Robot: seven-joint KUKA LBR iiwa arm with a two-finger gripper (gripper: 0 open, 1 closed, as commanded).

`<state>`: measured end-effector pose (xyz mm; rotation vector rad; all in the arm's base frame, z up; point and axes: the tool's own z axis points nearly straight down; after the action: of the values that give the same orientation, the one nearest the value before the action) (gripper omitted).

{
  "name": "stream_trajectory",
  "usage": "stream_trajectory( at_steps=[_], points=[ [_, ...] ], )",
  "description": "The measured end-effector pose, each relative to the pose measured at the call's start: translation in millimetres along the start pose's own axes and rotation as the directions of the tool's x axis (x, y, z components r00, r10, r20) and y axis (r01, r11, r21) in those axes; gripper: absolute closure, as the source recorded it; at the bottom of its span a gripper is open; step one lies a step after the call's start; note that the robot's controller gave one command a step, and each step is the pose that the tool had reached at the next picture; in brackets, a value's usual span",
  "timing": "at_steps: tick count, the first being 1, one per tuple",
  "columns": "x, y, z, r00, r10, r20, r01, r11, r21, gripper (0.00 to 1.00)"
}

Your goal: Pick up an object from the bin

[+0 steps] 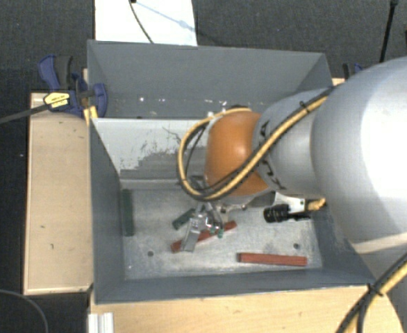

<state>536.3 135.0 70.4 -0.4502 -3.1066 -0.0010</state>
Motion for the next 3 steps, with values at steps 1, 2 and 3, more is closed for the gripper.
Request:
stream_trajectory(
  at_steps=[1, 2, 3],
  points=[
    [-38.5, 10, -38, 0.984, -0.175, 0.007, 0.175, 0.984, -0.001, 0.00],
    [-9.5, 6, -6, 0.994, -0.105, 0.002, 0.105, 0.994, 0.000, 0.00],
    [-10.5, 6, -7, 0.995, -0.101, 0.004, 0.101, 0.995, -0.001, 1.00]
  ],
)
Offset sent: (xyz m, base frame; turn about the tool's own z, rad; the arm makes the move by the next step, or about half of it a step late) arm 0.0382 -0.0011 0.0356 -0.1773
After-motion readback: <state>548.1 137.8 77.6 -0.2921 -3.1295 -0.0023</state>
